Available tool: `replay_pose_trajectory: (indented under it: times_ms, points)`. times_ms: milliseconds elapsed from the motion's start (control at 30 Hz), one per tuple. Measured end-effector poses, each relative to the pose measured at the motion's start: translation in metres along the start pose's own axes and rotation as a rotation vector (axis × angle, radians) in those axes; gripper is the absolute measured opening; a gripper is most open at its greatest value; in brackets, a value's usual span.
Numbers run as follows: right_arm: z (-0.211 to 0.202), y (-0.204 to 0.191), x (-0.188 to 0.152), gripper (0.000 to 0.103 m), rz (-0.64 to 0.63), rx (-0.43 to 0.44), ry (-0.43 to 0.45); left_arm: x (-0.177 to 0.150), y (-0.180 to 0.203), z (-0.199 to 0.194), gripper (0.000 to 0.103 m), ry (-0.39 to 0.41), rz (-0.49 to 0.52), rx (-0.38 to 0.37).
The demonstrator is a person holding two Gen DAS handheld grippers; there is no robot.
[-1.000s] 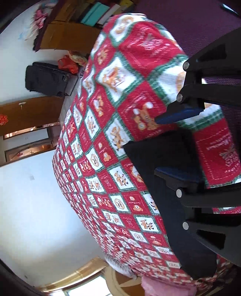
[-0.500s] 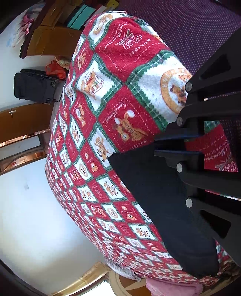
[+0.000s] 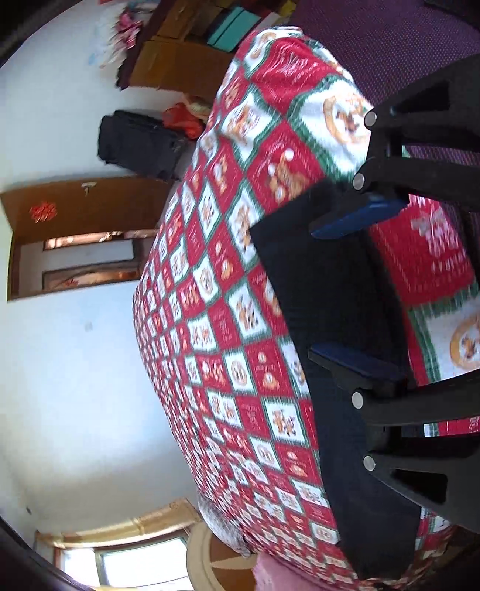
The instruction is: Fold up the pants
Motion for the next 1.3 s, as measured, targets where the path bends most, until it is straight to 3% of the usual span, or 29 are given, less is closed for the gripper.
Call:
replay_pose_trajectory:
  times_ms: [67,167,233,267,400,800,867,967,1067,1133,1200,1300]
  points:
    - [-0.003,-0.021,-0.004,0.061,-0.037,0.033,0.016,-0.009,0.006,0.012,0.054,-0.050,0.000,-0.012]
    - [-0.002,-0.047,-0.016,0.061,-0.079,0.075,0.011,-0.011,0.009,0.016,0.052,-0.047,-0.006,0.003]
    - [0.000,-0.061,-0.026,0.061,-0.111,0.095,-0.006,-0.009,0.009,0.014,0.041,-0.045,-0.011,0.002]
    - [0.001,-0.069,-0.031,0.061,-0.129,0.101,-0.013,-0.008,0.008,0.012,0.025,-0.041,-0.015,0.000]
    - [0.003,-0.094,-0.046,0.061,-0.164,0.151,-0.029,0.001,0.006,0.000,0.011,-0.013,-0.013,-0.001]
    - [-0.004,-0.144,-0.065,0.061,-0.226,0.248,-0.044,0.011,0.002,-0.001,0.011,0.022,-0.004,0.005]
    - [-0.002,-0.147,-0.070,0.061,-0.224,0.255,-0.061,-0.002,-0.004,0.007,0.012,-0.009,0.010,0.016]
    - [0.002,-0.152,-0.080,0.061,-0.218,0.274,-0.105,-0.004,-0.003,0.005,0.013,0.012,0.008,-0.004]
    - [0.002,-0.168,-0.088,0.061,-0.228,0.326,-0.145,0.003,0.001,0.001,0.022,0.018,0.039,0.004]
    - [0.002,-0.185,-0.088,0.061,-0.248,0.362,-0.155,0.014,-0.001,-0.005,0.038,0.046,0.069,0.066]
    - [0.004,-0.209,-0.086,0.062,-0.268,0.417,-0.168,0.022,-0.002,-0.012,0.064,0.081,0.070,0.083]
    - [0.012,-0.256,-0.084,0.067,-0.269,0.528,-0.207,0.037,0.009,-0.027,0.070,0.143,0.069,0.070]
Point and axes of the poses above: each gripper's, at about its wrist camera, not at the fingertips, and z roughly the way its jaws point, y to its right, x to its top, the point moved 9 cm from there along z, roughly the way its jaws point, and after that the axes turned 13 degrees about y, right-handed, at the moved point
